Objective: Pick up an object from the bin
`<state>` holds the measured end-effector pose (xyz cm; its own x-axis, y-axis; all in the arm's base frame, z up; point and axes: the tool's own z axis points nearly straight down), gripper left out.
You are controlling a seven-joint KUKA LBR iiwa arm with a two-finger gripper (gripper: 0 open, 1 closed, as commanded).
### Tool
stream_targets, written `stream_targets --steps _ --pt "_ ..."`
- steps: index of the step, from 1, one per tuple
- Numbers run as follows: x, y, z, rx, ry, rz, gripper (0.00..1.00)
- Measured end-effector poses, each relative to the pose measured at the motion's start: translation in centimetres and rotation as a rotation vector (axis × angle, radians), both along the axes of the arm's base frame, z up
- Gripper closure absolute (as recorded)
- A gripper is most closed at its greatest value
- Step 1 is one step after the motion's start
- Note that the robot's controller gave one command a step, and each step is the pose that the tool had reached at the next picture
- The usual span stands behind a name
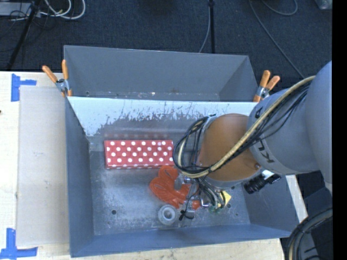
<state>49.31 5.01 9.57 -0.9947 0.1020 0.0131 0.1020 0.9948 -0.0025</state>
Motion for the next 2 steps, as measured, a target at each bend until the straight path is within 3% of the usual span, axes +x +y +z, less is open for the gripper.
stream_targets --steps 1,2 --pt "0.16 -1.28 -2.54 -0.001 -0.001 -0.177 1.00" --pt "0.16 -1.28 -2.53 -0.001 -0.001 -0.177 1.00"
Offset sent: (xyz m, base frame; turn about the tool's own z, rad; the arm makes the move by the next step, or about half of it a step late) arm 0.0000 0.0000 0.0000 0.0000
